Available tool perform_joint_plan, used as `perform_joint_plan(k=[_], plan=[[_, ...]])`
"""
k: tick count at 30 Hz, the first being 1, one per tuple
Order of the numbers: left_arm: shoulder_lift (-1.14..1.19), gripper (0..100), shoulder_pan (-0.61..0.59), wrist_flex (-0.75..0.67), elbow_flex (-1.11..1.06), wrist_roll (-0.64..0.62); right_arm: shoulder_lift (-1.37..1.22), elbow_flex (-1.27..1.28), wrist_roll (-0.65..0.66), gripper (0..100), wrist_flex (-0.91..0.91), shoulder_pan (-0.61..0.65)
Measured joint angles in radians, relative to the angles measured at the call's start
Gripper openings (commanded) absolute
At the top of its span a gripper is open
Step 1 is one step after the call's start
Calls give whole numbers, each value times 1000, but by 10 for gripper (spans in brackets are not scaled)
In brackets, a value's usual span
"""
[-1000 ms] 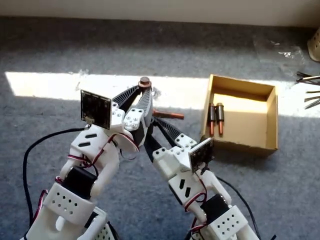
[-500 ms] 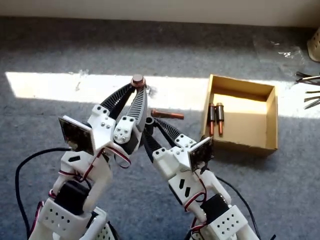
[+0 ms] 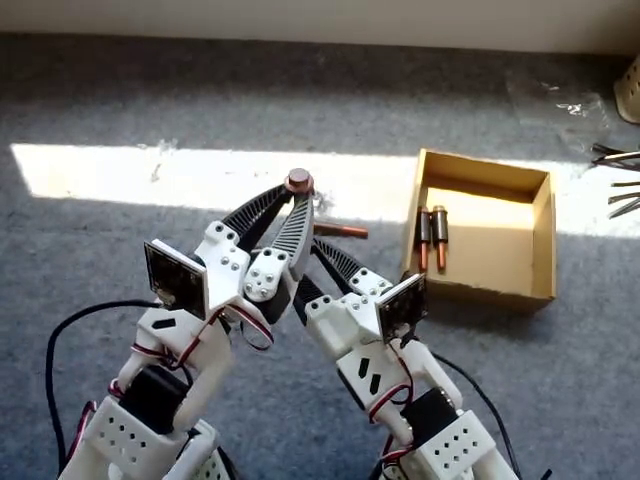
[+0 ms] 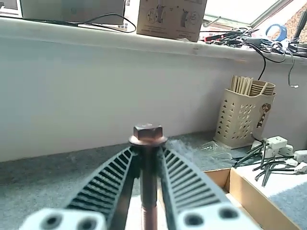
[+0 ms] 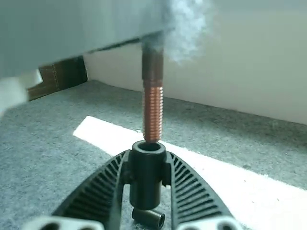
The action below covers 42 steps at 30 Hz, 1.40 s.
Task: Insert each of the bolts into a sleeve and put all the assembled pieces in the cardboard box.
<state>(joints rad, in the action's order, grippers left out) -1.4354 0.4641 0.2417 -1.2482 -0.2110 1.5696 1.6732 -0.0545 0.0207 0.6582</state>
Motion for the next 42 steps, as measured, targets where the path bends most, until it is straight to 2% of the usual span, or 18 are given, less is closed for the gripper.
perform_joint_plan(k=[10, 42], plan=[[0, 6, 5, 0, -2, 0, 0, 0, 81, 5, 0, 0], [-2, 6, -37, 25, -20, 8, -2, 0, 91, 5, 2, -2]])
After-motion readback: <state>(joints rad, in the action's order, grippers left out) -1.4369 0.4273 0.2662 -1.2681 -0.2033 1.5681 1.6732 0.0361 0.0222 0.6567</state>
